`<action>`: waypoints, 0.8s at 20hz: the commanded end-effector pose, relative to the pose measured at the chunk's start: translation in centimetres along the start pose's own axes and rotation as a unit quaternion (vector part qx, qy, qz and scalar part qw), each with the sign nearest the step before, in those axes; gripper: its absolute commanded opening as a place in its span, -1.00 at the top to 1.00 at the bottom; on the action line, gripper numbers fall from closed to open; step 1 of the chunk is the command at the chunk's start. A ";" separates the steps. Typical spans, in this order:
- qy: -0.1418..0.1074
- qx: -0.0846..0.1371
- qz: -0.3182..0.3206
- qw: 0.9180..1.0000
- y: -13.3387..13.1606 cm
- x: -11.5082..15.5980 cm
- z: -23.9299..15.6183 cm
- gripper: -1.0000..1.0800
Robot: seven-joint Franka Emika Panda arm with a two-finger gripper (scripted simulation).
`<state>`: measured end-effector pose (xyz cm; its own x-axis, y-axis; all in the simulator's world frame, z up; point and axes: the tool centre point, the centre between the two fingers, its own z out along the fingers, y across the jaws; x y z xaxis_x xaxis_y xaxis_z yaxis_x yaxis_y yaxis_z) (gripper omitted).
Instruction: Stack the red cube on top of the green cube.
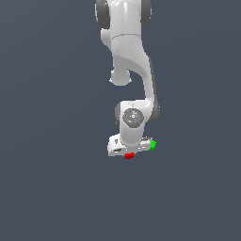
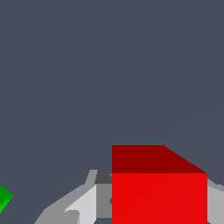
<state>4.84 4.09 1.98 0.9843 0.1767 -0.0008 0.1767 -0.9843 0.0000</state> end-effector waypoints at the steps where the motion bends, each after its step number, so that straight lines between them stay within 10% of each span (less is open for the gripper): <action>1: 0.000 0.000 0.000 1.000 0.0 0.0 0.0 1.00; 16: 0.000 0.000 0.000 1.000 0.0 -0.1 -2.0 1.00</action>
<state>4.73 4.08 3.26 0.9843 0.1767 -0.0021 0.1767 -0.9843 -0.0002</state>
